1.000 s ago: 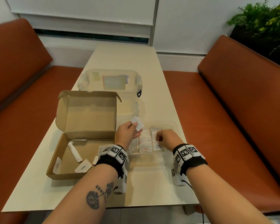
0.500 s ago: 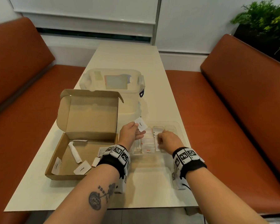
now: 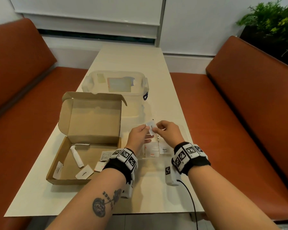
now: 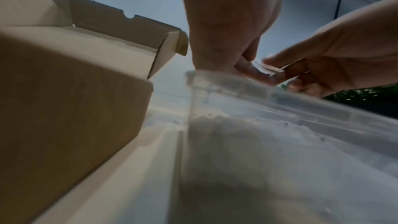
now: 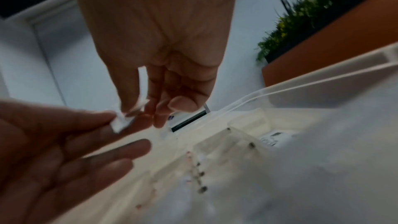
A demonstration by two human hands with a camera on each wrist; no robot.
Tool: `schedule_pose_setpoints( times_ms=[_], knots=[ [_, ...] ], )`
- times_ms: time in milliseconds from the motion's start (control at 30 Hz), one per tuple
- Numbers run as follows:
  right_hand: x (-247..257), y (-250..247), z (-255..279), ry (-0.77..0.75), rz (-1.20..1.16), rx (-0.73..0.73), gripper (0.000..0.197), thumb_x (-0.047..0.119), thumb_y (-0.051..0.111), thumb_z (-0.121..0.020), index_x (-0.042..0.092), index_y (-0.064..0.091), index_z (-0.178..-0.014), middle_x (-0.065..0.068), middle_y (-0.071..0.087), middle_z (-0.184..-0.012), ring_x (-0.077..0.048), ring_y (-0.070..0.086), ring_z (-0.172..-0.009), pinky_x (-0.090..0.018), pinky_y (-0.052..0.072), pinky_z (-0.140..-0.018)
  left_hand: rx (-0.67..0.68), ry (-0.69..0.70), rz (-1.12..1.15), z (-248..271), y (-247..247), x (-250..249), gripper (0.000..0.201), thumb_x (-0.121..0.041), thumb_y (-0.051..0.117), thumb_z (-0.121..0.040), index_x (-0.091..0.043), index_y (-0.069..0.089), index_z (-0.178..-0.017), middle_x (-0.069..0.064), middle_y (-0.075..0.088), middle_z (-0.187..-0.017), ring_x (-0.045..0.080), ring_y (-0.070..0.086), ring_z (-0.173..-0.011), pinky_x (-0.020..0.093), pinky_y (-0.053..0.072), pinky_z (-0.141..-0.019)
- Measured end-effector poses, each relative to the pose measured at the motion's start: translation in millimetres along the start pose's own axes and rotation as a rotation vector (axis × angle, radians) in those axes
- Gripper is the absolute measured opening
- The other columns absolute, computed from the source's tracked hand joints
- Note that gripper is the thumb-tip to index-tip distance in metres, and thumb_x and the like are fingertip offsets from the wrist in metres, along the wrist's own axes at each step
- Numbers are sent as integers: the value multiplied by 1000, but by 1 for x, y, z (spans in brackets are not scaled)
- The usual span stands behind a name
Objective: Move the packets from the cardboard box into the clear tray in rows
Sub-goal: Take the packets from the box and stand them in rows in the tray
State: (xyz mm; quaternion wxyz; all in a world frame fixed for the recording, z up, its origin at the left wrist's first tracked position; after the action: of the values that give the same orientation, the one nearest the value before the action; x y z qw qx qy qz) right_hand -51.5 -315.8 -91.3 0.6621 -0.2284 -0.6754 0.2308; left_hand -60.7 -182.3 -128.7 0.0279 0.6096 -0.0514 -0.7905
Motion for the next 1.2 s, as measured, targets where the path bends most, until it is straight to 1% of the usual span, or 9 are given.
schedule_pose_setpoints(
  times_ms=[133,233,367,467,567,633,800,967,1200],
  knots=[
    [-2,-10,-2,43,-142,-18,6,15,70,-83,12,64,-84,2,64,-70,-7,52,-55,-12,40,-51,-66,111,-114,6,0,-14,19,-27,55,-96,-15,68,-93,1,64,-87,11,59,-74,25,51,-64],
    [-10,-22,-1,60,-57,-38,2,13,69,-83,13,67,-82,-1,65,-70,-9,52,-56,-13,42,-53,-204,192,-311,10,-12,-19,27,-35,54,-95,-16,71,-106,-3,69,-100,11,59,-93,25,45,-80],
    [-25,-25,2,70,318,54,11,9,61,-87,11,72,-88,-5,70,-90,-16,62,-80,-28,53,-78,-381,198,-641,17,-26,-21,35,-9,46,-96,-14,58,-129,4,57,-131,22,41,-128,34,33,-109],
    [-33,-16,8,93,488,181,17,9,57,-89,11,71,-97,-5,70,-100,-20,65,-90,-32,53,-86,-314,130,-637,19,-22,-13,60,15,32,-87,-8,42,-142,8,36,-151,21,27,-141,29,21,-116],
    [-35,-8,13,79,577,246,20,8,55,-89,10,71,-101,-6,69,-106,-21,64,-95,-29,51,-85,-301,59,-656,20,-23,-7,70,20,28,-85,-9,26,-150,5,18,-159,19,19,-145,24,17,-114],
    [-33,-6,15,65,603,265,22,7,53,-90,11,71,-102,-6,69,-108,-22,64,-96,-28,51,-85,-314,24,-649,19,-25,-6,70,20,27,-87,-9,21,-151,5,18,-159,20,20,-145,23,19,-114],
    [-34,1,15,47,682,333,25,6,51,-90,12,71,-103,-7,68,-110,-24,63,-100,-25,47,-85,-316,2,-614,19,-28,-5,69,20,27,-87,-9,24,-150,6,24,-157,21,27,-143,28,26,-115],
    [-34,-2,14,-39,741,284,24,9,52,-91,13,71,-104,-7,66,-109,-23,62,-98,-26,46,-83,-315,6,-607,19,-30,-4,70,20,27,-87,-9,24,-150,4,23,-157,20,30,-142,29,29,-114],
    [-44,12,24,-102,831,274,25,6,50,-90,15,70,-101,-6,64,-106,-24,60,-97,-25,44,-74,-306,10,-637,17,-29,-3,69,20,27,-87,-8,24,-150,5,23,-157,19,27,-143,20,25,-111]
  ],
)
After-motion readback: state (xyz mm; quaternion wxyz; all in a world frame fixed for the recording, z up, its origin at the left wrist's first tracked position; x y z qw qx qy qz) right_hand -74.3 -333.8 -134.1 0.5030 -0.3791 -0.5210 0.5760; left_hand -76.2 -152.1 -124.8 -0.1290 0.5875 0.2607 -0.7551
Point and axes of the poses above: each hand's wrist, its own z-axis away from the middle knuckle, its own y-axis out of the palm, x = y × z, the point moved 6 cm from there along -z, towards the middle knuckle
